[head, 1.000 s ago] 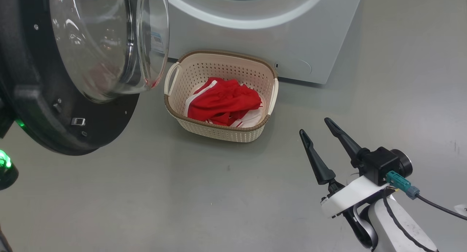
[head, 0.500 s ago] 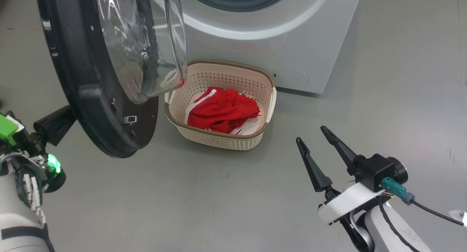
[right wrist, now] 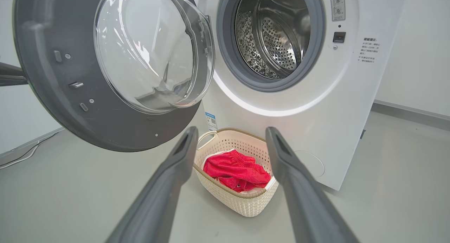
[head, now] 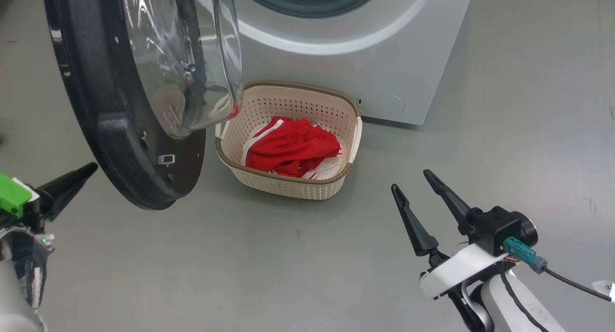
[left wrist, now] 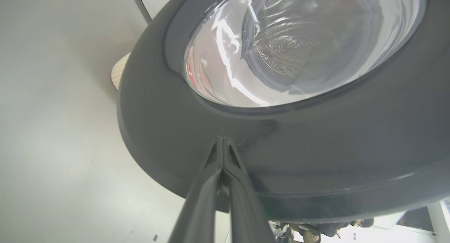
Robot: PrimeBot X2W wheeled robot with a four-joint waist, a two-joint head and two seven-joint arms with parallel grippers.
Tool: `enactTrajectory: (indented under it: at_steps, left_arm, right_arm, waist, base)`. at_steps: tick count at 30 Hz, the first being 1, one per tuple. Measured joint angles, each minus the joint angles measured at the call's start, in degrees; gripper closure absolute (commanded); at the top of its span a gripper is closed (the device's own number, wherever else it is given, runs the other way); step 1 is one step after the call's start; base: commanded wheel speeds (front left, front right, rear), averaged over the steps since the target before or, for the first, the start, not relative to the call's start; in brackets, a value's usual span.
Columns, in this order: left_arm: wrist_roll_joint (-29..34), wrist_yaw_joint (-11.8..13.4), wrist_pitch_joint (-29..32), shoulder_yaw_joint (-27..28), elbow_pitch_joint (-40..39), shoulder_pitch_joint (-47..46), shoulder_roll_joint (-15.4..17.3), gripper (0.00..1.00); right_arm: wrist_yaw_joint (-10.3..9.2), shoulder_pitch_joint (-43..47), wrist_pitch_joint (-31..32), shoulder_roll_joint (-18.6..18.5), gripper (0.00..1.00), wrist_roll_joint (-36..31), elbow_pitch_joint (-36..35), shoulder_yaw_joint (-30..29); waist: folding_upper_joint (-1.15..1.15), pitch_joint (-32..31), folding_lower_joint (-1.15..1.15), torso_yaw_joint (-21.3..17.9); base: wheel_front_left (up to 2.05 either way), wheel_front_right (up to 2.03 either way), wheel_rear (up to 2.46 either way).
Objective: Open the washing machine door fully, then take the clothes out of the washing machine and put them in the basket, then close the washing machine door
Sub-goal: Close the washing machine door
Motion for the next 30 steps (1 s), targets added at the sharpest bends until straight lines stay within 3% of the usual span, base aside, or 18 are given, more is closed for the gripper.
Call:
enactTrajectory:
  at_steps: [6,12,16,18,30]
  left_arm:
    - [5.4,0.0,-6.7,-3.4,-8.0,4.8,2.8,1.00]
    - [14.4,0.0,-13.6,-12.6,-18.6,11.2,7.4,1.00]
    - [21.7,0.0,-21.2,-22.2,-29.2,16.1,13.4,1.00]
    - [23.7,0.0,-25.3,-24.6,-31.7,18.0,14.9,1.00]
    - [29.6,0.0,-47.7,-24.5,-33.5,27.5,14.4,1.00]
  right_arm:
    - [0.00,0.5,0.0,0.2,0.00,0.1,0.0,-1.3]
    - [0.00,1.2,0.0,0.5,0.00,0.1,0.0,-2.0]
    - [0.00,1.2,0.0,0.7,0.00,0.1,-0.1,-2.1]
    - [0.00,1.4,0.0,0.8,0.00,0.1,-0.2,-2.2]
    - [0.00,2.3,0.0,1.1,0.00,0.1,-0.3,-2.2]
  waist:
    - [0.00,-0.7,0.00,0.5]
    - [0.00,-1.3,0.00,1.5]
    - [0.00,-1.8,0.00,2.0]
    - [0.00,-1.9,0.00,2.3]
    - [0.00,-2.5,0.00,2.8]
  base:
    - [0.00,0.00,0.00]
    - [0.00,0.00,0.00]
    - [0.00,0.00,0.00]
    - [0.00,0.00,0.00]
    - [0.00,0.00,0.00]
